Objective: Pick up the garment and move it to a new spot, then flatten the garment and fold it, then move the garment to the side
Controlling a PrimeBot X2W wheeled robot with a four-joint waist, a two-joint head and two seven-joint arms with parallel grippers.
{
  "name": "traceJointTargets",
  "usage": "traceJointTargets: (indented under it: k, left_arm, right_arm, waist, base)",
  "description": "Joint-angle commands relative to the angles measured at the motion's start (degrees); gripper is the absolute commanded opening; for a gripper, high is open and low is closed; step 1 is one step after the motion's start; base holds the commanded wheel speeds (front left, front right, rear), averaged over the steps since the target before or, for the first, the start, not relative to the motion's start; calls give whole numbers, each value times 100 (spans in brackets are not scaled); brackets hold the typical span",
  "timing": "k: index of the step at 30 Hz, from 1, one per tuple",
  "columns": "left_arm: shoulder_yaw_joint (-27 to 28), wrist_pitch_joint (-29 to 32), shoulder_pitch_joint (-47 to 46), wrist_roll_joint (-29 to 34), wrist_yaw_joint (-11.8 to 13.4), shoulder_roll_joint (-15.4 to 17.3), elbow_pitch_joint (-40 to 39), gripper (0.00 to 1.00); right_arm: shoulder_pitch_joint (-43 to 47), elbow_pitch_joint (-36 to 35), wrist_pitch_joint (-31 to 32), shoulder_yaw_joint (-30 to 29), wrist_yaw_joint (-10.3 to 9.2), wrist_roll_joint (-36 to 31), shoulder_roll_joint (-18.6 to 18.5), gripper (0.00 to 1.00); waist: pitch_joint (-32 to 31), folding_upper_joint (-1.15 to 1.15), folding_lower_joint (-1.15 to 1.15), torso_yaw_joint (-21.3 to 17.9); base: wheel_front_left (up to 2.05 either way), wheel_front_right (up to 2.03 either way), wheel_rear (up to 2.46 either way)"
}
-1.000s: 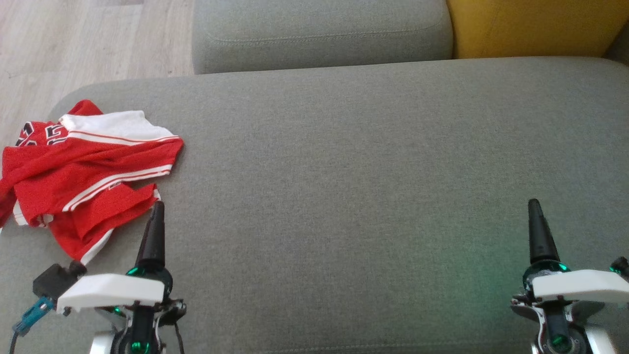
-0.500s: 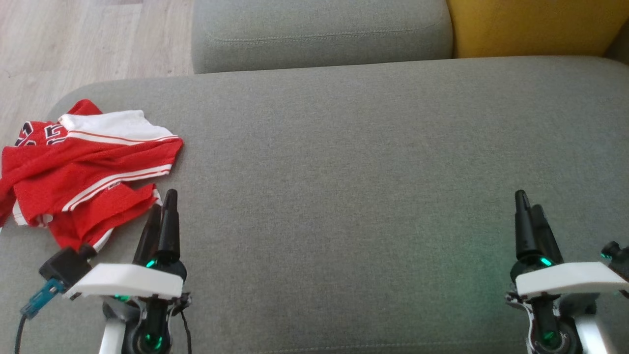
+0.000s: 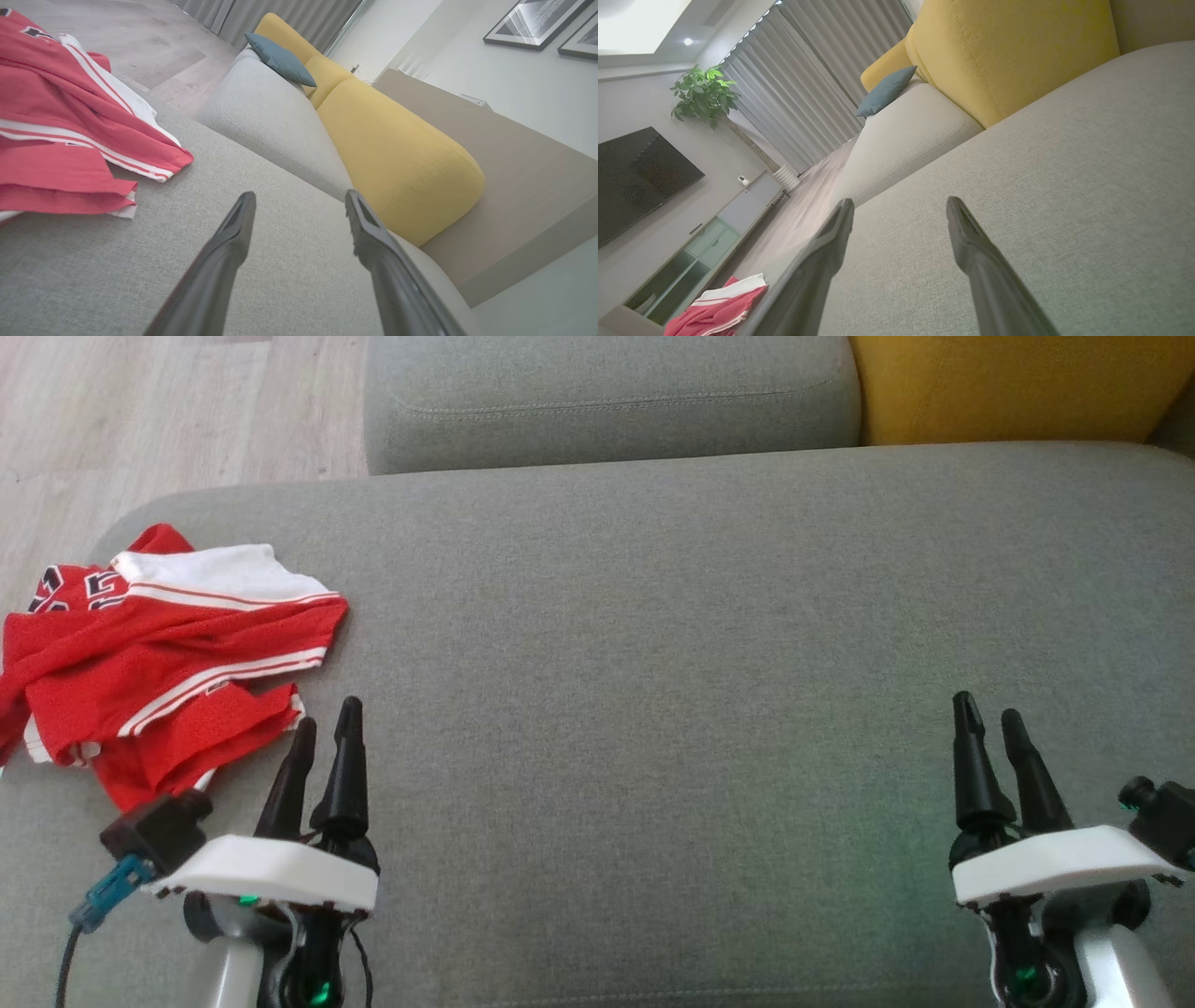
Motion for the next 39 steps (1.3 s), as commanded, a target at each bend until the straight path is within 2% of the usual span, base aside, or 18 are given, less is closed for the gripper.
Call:
traceJointTargets:
  k: [1, 39]
  left_arm:
    - [98, -85, -358, 214, 2, 85, -183, 100]
    - [-150, -721, -488, 2799, 181, 109, 213, 100]
  right_arm:
    - [-246, -248, -80, 127, 15, -223, -87, 100]
    - [-126, -304, -341, 165, 22, -2710, 49, 100]
  waist:
    - [3, 0, 0, 2]
    - [87, 0, 0, 75]
  base:
    - [0, 0, 0]
    - [0, 0, 0]
